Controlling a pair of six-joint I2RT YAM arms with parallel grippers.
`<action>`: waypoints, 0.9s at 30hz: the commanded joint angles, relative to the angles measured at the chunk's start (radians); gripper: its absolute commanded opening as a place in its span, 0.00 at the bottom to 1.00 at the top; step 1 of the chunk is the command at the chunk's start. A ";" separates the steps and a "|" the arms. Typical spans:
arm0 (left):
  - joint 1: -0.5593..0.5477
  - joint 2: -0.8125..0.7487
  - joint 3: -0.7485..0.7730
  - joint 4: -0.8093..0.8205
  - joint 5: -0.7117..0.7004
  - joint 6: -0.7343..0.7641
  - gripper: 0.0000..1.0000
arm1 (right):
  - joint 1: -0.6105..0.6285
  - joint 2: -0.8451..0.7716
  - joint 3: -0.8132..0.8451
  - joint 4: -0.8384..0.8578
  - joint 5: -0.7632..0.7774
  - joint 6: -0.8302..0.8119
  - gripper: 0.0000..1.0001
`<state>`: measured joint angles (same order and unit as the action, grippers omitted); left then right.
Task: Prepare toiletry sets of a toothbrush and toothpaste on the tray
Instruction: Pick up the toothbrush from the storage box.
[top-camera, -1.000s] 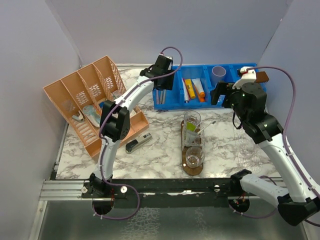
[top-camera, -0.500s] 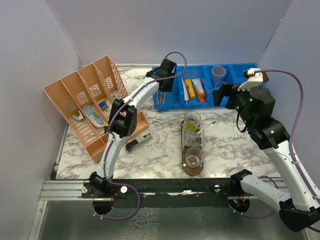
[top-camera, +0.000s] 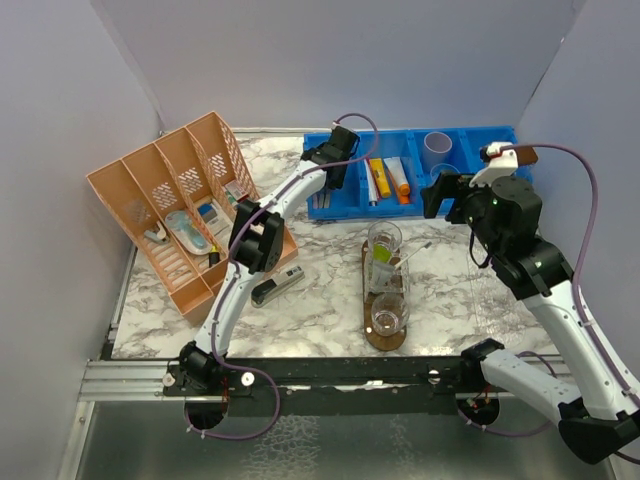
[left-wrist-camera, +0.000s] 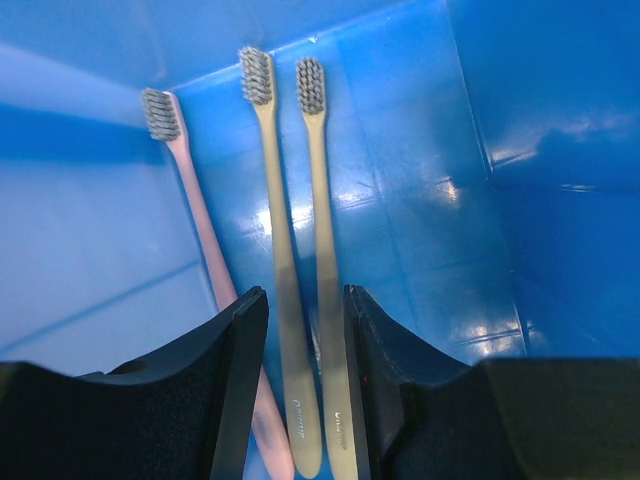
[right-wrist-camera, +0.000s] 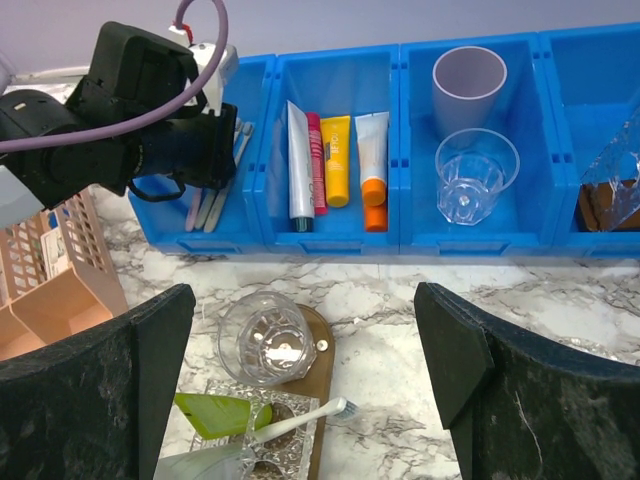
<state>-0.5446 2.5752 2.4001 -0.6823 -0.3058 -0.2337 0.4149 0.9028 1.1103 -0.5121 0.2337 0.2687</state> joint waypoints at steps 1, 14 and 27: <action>-0.013 0.035 0.042 0.012 -0.037 -0.016 0.39 | -0.005 -0.022 -0.009 0.003 -0.016 0.005 0.93; -0.022 0.066 -0.001 0.019 0.051 -0.074 0.27 | -0.005 -0.035 -0.028 0.002 -0.021 0.010 0.93; -0.020 0.088 -0.042 0.010 0.138 -0.090 0.16 | -0.005 -0.059 -0.030 -0.012 -0.016 0.015 0.93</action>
<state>-0.5583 2.6171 2.3913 -0.6140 -0.2420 -0.3202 0.4149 0.8604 1.0893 -0.5167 0.2302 0.2699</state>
